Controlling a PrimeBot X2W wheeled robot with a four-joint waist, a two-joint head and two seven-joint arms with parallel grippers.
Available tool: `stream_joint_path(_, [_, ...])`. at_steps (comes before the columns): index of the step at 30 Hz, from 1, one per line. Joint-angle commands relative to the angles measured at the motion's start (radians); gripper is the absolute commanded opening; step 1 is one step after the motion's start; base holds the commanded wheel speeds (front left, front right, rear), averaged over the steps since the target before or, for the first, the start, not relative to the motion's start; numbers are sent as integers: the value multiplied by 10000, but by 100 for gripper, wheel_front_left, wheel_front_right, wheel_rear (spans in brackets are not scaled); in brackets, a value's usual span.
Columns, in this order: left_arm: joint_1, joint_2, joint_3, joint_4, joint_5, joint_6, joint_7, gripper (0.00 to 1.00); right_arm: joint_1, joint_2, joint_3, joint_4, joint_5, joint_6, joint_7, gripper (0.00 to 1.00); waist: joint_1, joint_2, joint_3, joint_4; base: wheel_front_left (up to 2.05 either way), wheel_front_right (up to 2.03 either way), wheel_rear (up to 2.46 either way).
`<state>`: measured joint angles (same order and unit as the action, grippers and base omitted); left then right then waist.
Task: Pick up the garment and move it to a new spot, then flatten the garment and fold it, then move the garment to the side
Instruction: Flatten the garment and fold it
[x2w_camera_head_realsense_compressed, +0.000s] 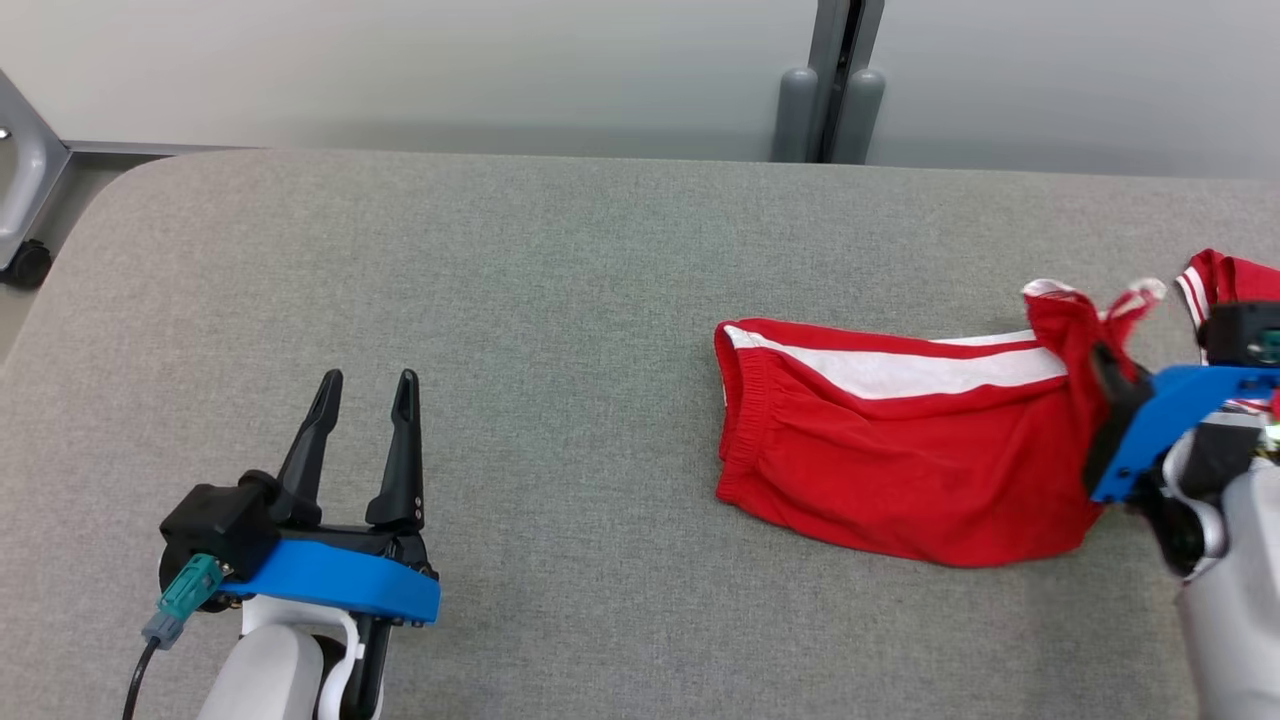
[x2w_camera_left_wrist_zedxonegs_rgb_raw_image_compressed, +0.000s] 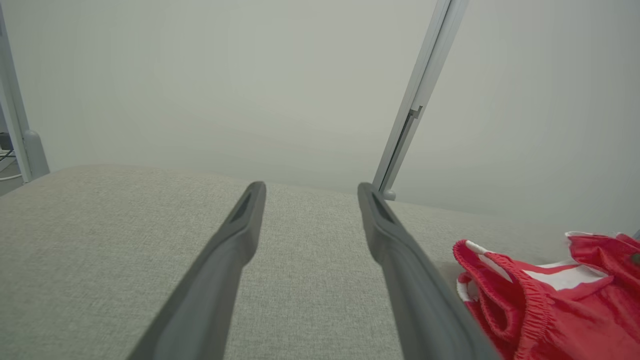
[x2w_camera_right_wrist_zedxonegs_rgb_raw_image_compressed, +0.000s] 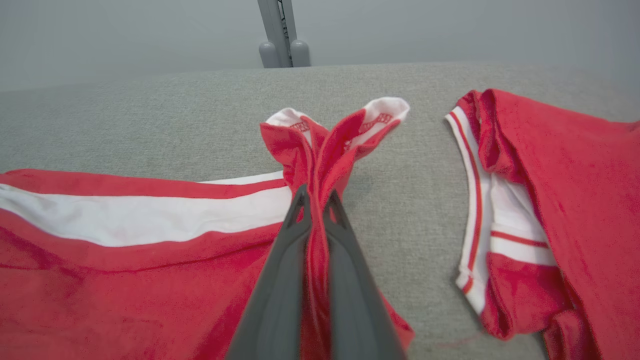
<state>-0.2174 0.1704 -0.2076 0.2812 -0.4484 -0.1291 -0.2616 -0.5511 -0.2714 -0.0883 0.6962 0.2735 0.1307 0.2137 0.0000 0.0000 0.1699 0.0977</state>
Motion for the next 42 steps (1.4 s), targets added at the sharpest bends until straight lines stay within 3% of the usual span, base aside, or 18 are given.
stream_joint_path(1, [82, 4, -29, 16, 5, -20, -43, 100, 269, 250, 49, -553, -211, 1, 241, 0, 0, 0, -45, 19, 0, 0, 0])
stream_joint_path(7, [86, 47, -78, 1, -67, -19, -43, 100, 617, 1143, 770, -2636, -460, 1, 1282, 0, 0, 0, -121, 96, 0, 0, 0])
stream_joint_path(11, [20, 26, -130, -16, -78, -19, -44, 100, 533, 1696, 1419, -3195, -571, 1, 1666, 0, 0, 0, -79, 204, 0, 0, 0])
stream_joint_path(21, [-141, 9, -503, 154, -230, -19, -44, 100, -202, 2195, 2695, -1730, -706, 1, 1508, 0, 0, 0, -210, 730, 0, 0, 0])
stream_joint_path(29, [-101, -41, -692, 242, -291, -19, -44, 100, -701, 2205, 3741, -187, 195, 1, 1110, 0, 0, 0, -324, 1033, 0, 0, 0])
stream_joint_path(30, [-81, -53, -716, 259, -301, -19, -44, 100, -739, 2204, 3827, 30, 237, 1, 1087, 4, 0, 0, -330, 1053, 0, 0, 0])
stream_joint_path(31, [-80, -62, -744, 268, -308, -19, -44, 100, -790, 2204, 3880, 194, 293, 1, 974, 47, 0, 0, -337, 1078, 0, 0, 0])
stream_joint_path(32, [-82, -65, -759, 286, -315, -19, -44, 100, -836, 2204, 3902, 337, 374, 1, 878, 100, 0, 0, -349, 1094, 0, 0, 0])
stream_joint_path(35, [-82, -67, -772, 314, -338, -19, -44, 100, -949, 2210, 4181, 472, 1024, 1, 505, 100, 0, 0, -386, 1092, 0, 0, 0])
stream_joint_path(39, [5, -16, -712, 314, -322, -19, -44, 100, -1016, 2203, 4737, -281, 3091, 1, 81, 100, 0, 0, -478, 972, 0, 0, 0])
stream_joint_path(42, [85, 12, -636, 305, -295, -19, -44, 100, -1173, 2180, 4779, -473, 2798, 1, -254, 100, 0, 0, -549, 864, 0, 0, 0])
